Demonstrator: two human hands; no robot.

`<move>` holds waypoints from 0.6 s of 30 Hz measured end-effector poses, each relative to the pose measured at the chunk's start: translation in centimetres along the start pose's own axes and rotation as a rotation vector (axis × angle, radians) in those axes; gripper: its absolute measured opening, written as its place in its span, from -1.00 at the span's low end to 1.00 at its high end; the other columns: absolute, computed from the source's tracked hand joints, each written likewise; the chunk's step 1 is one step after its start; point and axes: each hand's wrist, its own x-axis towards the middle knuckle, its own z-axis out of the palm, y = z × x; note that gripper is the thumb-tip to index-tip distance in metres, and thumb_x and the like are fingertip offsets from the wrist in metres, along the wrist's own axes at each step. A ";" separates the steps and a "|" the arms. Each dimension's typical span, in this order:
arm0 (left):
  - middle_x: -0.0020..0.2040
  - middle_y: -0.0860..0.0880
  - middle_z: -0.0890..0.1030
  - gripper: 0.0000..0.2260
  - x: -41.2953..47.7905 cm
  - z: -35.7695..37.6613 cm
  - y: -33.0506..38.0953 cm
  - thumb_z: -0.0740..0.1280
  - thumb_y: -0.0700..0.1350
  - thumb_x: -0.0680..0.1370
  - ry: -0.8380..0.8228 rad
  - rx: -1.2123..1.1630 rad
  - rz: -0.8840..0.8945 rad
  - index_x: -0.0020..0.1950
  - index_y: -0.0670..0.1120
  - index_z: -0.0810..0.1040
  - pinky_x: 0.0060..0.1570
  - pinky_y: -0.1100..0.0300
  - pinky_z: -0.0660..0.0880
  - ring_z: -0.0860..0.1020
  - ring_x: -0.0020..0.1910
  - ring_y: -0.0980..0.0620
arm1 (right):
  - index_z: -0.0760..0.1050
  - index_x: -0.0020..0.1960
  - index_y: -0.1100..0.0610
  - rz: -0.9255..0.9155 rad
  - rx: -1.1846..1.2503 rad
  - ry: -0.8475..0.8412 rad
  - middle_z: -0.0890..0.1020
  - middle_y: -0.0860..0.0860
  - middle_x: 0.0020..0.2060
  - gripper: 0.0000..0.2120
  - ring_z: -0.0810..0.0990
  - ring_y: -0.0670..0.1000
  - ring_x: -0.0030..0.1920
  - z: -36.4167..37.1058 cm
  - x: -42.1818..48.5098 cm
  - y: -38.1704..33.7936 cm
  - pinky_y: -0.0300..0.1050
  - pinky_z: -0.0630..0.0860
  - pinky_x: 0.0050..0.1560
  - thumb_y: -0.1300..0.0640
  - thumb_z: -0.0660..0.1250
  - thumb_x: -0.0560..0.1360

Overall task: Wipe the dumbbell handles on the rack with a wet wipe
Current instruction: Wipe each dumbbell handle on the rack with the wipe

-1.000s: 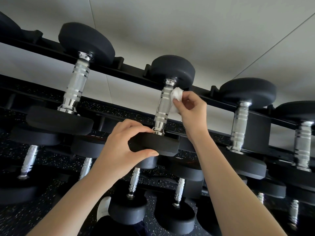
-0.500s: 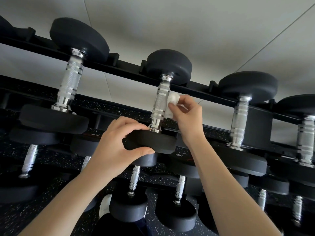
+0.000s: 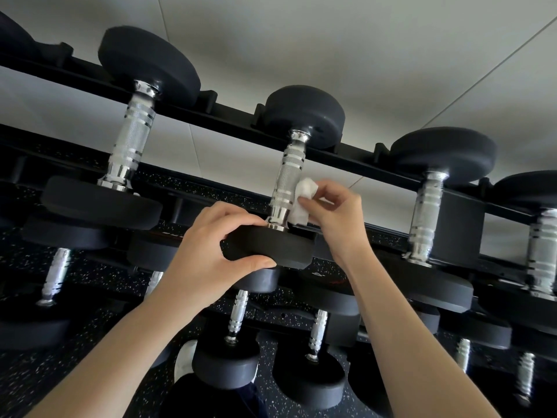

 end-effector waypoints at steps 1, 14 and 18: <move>0.05 0.23 0.48 -0.61 0.0 0.0 0.0 0.39 0.23 0.23 0.002 0.001 0.005 0.03 0.23 0.56 0.04 0.46 0.32 0.46 0.12 0.16 | 0.54 -0.20 0.11 -0.007 -0.034 -0.017 0.61 0.02 -0.27 -0.81 0.61 -0.15 -0.26 -0.1 -0.6 0.1 -0.27 0.56 -0.19 0.38 0.38 0.43; 0.06 0.23 0.48 -0.62 0.0 0.0 0.0 0.38 0.24 0.23 0.001 -0.004 0.015 0.02 0.25 0.55 0.05 0.42 0.33 0.45 0.11 0.16 | 0.53 -0.03 0.11 0.086 -0.018 0.007 0.70 0.10 -0.14 -0.86 0.68 0.09 -0.13 0.6 -2.0 0.9 0.06 0.60 -0.05 0.32 0.31 0.50; 0.04 0.23 0.48 -0.63 0.1 -0.1 0.0 0.38 0.23 0.23 0.000 -0.007 0.016 0.02 0.25 0.55 0.06 0.41 0.33 0.45 0.11 0.17 | 0.55 0.02 0.12 0.124 0.104 0.026 0.70 0.11 -0.11 -0.87 0.67 0.17 -0.06 1.2 -1.5 0.4 0.19 0.56 0.08 0.29 0.28 0.54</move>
